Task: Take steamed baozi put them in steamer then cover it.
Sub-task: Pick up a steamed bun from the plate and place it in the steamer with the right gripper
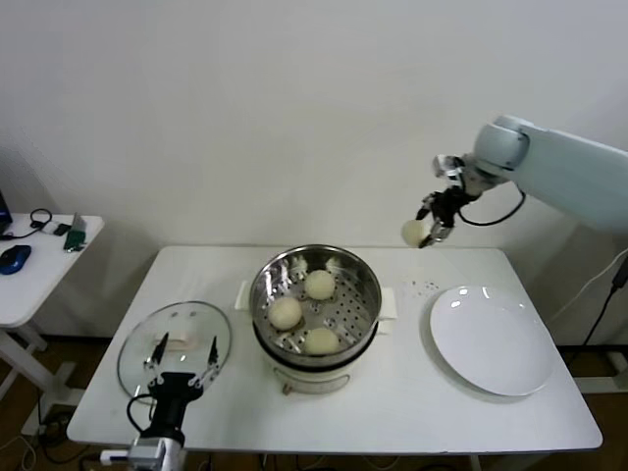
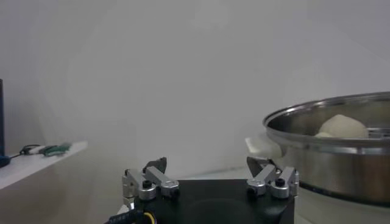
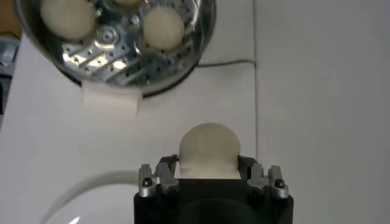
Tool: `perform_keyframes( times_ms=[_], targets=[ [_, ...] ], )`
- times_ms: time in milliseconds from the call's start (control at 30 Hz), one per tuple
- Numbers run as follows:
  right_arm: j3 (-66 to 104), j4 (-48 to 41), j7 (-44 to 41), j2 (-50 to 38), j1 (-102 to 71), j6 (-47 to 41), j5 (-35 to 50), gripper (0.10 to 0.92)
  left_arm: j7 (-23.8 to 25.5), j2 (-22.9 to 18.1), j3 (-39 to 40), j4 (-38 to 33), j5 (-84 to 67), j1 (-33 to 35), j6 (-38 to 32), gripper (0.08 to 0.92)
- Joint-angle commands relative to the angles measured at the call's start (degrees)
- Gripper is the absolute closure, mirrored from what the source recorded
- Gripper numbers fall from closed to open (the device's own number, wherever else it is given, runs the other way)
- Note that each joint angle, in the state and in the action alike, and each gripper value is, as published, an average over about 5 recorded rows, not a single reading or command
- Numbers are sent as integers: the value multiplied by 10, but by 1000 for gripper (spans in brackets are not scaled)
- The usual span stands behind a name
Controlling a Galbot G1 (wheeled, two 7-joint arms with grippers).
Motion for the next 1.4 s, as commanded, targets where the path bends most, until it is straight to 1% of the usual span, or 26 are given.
perform_keyframes(
  times_ms=[33, 300, 500, 733, 1233, 1333, 1400],
  targets=[
    [-133, 100, 85, 96, 95, -70, 199, 366, 1, 1, 3, -2, 0, 0, -2, 177],
    [-154, 138, 137, 143, 74, -93, 241, 369, 2, 5, -1, -3, -1, -5, -3, 177],
    [-160, 146, 155, 164, 49, -99, 247, 372, 2, 6, 0, -1, -1, -10, -1, 177],
    [-166, 115, 144, 182, 17, -93, 217, 372, -1, 2, 1, 3, 10, -21, 4, 177],
    [-177, 97, 114, 179, 0, -84, 175, 372, -1, 9, -11, 11, -1, -16, -1, 177],
    [-176, 97, 109, 179, 0, -87, 173, 365, -1, 8, -9, 11, 0, -19, 0, 177],
    [-175, 97, 103, 179, 0, -88, 171, 341, -1, 8, -8, 11, 0, -20, 1, 177]
  ],
)
